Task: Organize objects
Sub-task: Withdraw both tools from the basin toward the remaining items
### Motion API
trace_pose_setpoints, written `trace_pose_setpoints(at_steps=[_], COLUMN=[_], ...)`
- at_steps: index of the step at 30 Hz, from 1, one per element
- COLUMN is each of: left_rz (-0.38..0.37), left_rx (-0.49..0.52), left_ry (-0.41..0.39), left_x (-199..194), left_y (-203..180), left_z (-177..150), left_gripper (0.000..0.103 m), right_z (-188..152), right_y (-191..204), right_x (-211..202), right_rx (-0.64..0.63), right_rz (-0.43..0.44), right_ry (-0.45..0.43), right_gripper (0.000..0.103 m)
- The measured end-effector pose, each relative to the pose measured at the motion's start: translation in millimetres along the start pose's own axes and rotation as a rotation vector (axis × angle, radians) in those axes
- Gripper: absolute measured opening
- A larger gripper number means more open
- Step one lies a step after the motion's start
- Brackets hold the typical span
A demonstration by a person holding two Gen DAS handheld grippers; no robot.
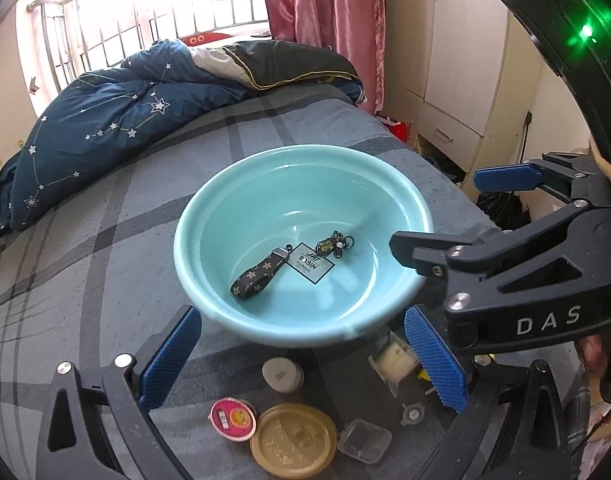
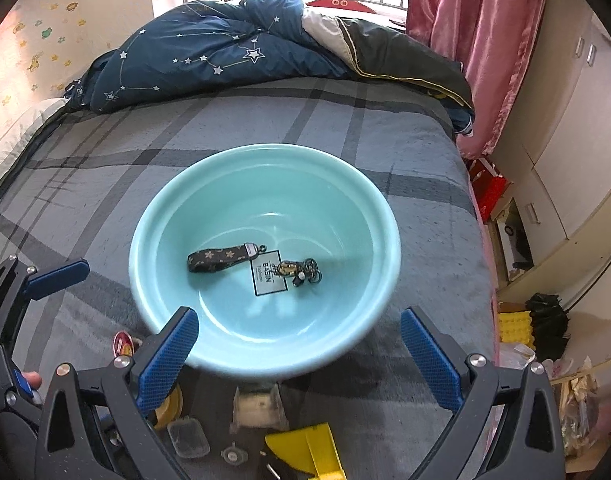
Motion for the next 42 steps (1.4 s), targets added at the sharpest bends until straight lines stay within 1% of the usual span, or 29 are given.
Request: trace_pose_setpoints(at_steps=[12, 25, 29, 36, 42], left_rz=[0.019, 0.024, 0.025, 0.028, 0.036], left_rx=[-0.025, -0.057, -0.073, -0.108, -0.117], left_ry=[-0.011, -0.030, -0.028, -0.027, -0.029], left_x=[-29, -51, -54, -56, -55], left_y=[4, 5, 7, 10, 10], left_z=[-31, -61, -73, -94, -111], left_gripper=[0.103, 0.103, 0.103, 0.103, 0.103], right_z=[-33, -65, -76, -94, -114], right_y=[9, 15, 16, 14, 12], right_x=[-34, -56, -60, -57, -51], right_rx=[-0.003, 0.000, 0.001, 0.019, 0.036], right_rz=[-0.011, -0.006, 0.004, 0.003, 0.003], right_ry=[-0.032, -0.063, -0.075, -0.069, -0.062], right_gripper=[0.103, 0.103, 0.103, 0.103, 0.103])
Point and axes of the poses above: each gripper's, at about its wrist camera, not at the fingertips, and x roughly the way its jaws point, y to its left, z to its top, the point moved 6 cm from there along x, roughly the way its jaws point, and after that the axes turned 13 degrees about z, right-handed, at the moved point
